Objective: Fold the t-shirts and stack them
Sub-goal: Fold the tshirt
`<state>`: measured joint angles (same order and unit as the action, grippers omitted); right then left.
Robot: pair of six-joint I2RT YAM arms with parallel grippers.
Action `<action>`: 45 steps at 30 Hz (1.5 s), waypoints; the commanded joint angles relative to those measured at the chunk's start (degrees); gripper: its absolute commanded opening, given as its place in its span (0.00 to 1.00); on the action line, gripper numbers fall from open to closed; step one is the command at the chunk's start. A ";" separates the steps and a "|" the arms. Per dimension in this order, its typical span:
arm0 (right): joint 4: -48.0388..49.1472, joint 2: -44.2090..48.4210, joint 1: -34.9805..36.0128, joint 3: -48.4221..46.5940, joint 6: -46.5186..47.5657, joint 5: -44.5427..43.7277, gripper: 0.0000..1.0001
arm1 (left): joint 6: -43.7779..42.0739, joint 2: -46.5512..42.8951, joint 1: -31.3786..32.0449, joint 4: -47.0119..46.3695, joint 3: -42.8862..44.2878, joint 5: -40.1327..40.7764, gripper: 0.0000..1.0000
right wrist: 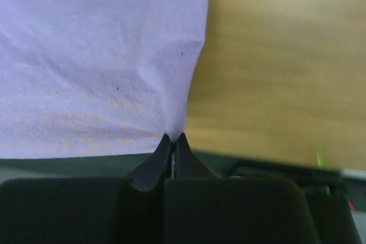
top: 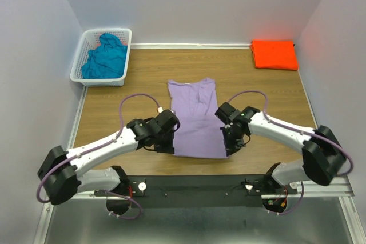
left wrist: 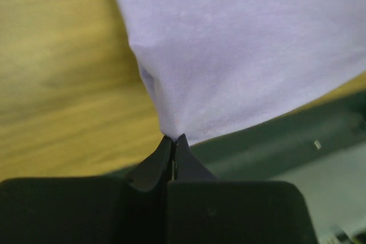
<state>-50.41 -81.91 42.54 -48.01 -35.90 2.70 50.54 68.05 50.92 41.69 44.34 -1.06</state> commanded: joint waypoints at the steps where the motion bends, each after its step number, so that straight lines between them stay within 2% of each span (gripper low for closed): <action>1: -18.74 6.31 0.08 -2.35 2.77 1.25 0.01 | 4.47 -6.34 2.95 9.28 -0.56 -8.23 0.00; 5: -22.27 6.41 -0.09 -7.96 2.41 0.47 0.00 | 5.53 -9.95 2.44 9.55 1.01 -8.88 0.00; 16: -22.89 -0.26 -1.06 -25.36 5.84 -4.81 0.01 | -2.02 -8.64 -8.55 8.23 8.21 -7.64 0.00; 28: -22.98 -4.40 -6.42 -35.13 10.15 -6.21 0.01 | -9.41 -3.81 -14.79 4.81 14.46 -6.85 0.00; 36: -19.55 -7.65 -9.49 -37.68 11.46 -4.28 0.00 | -13.10 0.76 -18.83 1.03 17.62 -6.94 0.00; 45: -18.05 -13.62 -12.31 -45.49 14.19 -2.96 0.01 | -17.40 6.38 -23.14 -1.78 22.72 -6.50 0.00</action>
<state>-68.84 -93.43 31.51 -89.93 -24.05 -0.10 36.91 72.36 29.71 41.85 64.71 -8.64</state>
